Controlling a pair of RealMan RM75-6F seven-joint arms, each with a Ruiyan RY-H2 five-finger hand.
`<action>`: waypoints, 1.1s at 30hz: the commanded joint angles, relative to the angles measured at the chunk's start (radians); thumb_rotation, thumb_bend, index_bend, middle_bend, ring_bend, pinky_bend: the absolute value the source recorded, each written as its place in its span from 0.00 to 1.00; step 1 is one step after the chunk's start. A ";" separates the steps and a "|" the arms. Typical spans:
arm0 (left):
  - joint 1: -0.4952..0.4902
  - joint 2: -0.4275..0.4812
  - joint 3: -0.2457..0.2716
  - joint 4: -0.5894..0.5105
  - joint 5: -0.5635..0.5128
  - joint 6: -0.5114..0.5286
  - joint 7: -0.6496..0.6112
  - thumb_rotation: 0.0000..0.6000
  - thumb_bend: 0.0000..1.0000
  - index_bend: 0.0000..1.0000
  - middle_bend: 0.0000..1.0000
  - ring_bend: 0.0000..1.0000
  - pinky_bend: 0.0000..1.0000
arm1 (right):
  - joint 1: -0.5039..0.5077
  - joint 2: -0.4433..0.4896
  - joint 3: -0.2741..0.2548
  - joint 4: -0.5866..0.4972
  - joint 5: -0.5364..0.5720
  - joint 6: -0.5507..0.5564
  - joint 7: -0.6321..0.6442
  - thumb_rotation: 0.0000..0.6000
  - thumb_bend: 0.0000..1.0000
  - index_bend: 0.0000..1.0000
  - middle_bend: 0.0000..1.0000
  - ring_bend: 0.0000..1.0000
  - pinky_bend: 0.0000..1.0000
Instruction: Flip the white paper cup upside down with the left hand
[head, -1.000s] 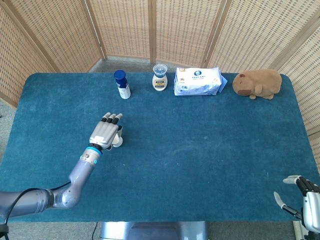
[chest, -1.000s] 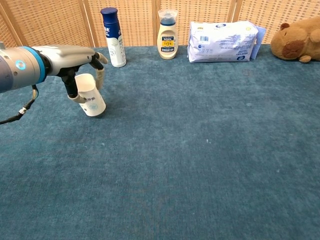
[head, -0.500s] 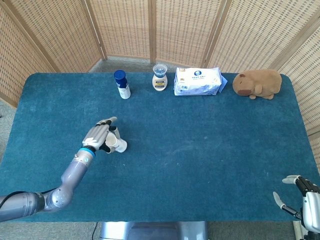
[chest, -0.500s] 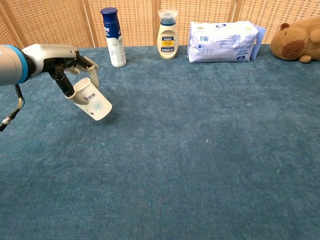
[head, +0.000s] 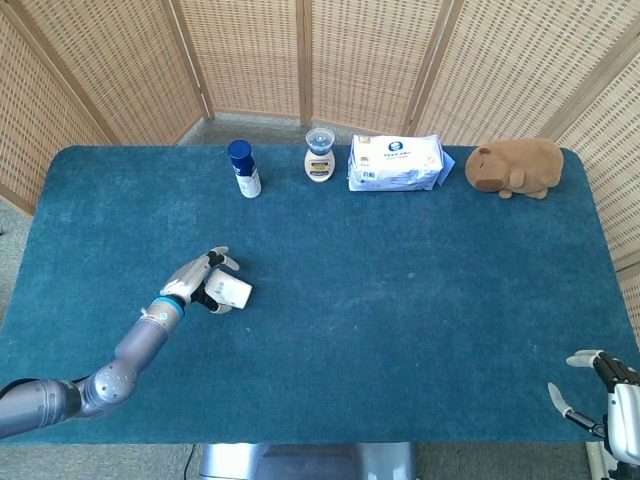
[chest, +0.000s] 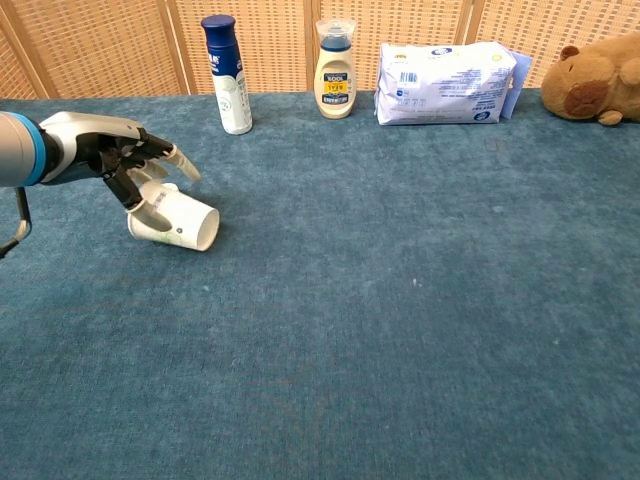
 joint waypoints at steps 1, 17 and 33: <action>-0.036 0.030 0.051 -0.013 0.018 0.009 0.069 1.00 0.17 0.23 0.04 0.00 0.05 | 0.000 -0.003 0.000 0.002 -0.005 0.004 0.002 0.70 0.32 0.42 0.37 0.36 0.36; -0.087 0.042 0.186 -0.099 0.252 0.242 0.352 1.00 0.17 0.25 0.03 0.00 0.05 | -0.002 -0.003 0.006 0.002 -0.011 0.016 0.009 0.70 0.32 0.42 0.37 0.36 0.36; -0.142 -0.109 0.211 -0.015 0.217 0.262 0.471 1.00 0.17 0.27 0.04 0.00 0.05 | -0.016 0.003 0.010 0.025 0.006 0.026 0.045 0.71 0.32 0.42 0.37 0.36 0.36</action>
